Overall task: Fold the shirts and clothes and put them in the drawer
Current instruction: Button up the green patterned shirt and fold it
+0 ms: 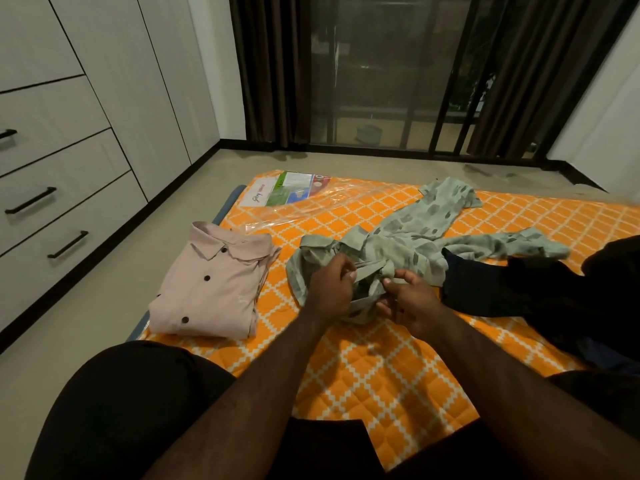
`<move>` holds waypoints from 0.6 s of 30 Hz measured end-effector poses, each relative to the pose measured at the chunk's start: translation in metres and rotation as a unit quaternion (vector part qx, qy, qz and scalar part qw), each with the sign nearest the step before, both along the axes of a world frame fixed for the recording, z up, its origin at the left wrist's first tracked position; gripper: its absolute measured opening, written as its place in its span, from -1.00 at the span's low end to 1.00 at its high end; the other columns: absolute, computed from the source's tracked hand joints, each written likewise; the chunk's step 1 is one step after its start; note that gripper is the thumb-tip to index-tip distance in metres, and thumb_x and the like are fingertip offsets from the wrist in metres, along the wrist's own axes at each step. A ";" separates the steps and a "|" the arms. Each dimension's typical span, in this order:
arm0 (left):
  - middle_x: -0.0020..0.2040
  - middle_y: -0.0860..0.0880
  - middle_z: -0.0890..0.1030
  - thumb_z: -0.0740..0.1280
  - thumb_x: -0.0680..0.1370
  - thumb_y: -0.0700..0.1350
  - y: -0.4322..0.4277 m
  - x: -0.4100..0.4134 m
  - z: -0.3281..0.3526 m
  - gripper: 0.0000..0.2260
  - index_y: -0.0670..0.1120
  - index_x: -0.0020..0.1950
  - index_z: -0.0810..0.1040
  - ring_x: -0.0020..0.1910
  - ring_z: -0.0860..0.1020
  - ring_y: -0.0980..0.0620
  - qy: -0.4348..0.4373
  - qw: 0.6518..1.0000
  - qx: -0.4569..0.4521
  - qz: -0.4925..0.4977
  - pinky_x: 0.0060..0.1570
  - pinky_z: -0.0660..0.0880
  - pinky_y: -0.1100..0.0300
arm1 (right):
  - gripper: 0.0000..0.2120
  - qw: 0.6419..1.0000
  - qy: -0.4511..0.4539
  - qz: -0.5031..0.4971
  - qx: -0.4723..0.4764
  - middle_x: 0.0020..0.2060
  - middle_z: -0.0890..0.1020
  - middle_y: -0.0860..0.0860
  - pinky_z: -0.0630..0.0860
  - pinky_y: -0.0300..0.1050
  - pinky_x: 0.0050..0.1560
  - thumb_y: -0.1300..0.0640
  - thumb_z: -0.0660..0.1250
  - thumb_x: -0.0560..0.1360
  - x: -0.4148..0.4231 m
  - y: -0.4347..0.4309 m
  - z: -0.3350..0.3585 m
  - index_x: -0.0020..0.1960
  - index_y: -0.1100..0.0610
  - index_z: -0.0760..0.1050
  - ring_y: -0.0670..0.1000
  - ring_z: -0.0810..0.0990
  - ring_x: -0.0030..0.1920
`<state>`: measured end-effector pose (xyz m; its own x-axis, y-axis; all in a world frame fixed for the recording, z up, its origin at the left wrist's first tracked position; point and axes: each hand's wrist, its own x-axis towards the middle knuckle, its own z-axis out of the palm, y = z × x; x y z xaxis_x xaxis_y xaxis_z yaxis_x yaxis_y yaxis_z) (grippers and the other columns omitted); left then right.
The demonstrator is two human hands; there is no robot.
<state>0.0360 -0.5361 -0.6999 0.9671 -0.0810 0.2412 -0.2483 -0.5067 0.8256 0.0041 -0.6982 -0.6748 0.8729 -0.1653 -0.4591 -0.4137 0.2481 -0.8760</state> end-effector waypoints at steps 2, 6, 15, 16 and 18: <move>-0.05 -0.04 0.65 0.33 0.59 -0.19 -0.002 -0.004 0.008 -0.92 -0.07 0.03 0.60 -0.07 0.59 -0.01 -0.064 0.995 0.065 -0.034 -0.09 0.51 0.11 | -0.71 0.999 0.004 0.003 0.034 0.07 0.68 0.20 0.70 -0.05 -0.26 0.38 0.30 0.62 0.001 -0.001 0.006 0.30 0.15 0.50 0.11 0.69 -0.08; -0.02 -0.11 0.69 0.32 0.56 -0.23 -0.007 -0.007 0.012 -0.83 -0.14 0.03 0.71 -0.02 0.60 -0.07 -0.068 0.987 0.124 -0.072 -0.02 0.52 0.06 | -0.56 0.997 0.012 0.035 0.062 0.01 0.68 0.24 0.69 0.14 0.03 0.50 0.36 0.51 -0.001 -0.002 0.016 0.33 0.23 0.46 0.10 0.72 -0.18; 0.10 -0.09 0.71 0.39 0.57 -0.24 -0.011 -0.030 0.000 -0.77 -0.16 0.21 0.68 0.07 0.66 -0.03 0.075 0.995 0.032 -0.048 0.04 0.55 0.17 | -0.83 0.996 0.048 0.078 0.002 -0.45 0.56 0.11 0.48 -0.12 -0.42 0.48 0.33 0.53 -0.030 0.006 0.014 -0.12 0.25 0.54 -0.05 0.51 -0.56; 0.09 -0.13 0.71 0.37 0.58 -0.25 -0.010 -0.031 -0.002 -0.77 -0.17 0.23 0.67 0.07 0.67 -0.09 0.096 0.994 0.012 -0.045 0.02 0.55 0.12 | -0.84 0.995 0.057 0.080 -0.009 -0.38 0.57 0.17 0.51 -0.10 -0.35 0.47 0.35 0.52 -0.032 0.006 0.011 -0.11 0.24 0.57 -0.01 0.52 -0.51; 0.09 -0.16 0.71 0.33 0.60 -0.24 -0.008 -0.035 -0.005 -0.75 -0.16 0.24 0.67 0.05 0.67 -0.14 0.133 0.990 -0.022 -0.035 0.01 0.59 0.04 | -0.87 0.995 0.069 0.069 -0.016 -0.26 0.60 0.22 0.57 -0.04 -0.25 0.43 0.39 0.50 -0.035 0.008 0.010 -0.05 0.24 0.61 0.06 0.54 -0.43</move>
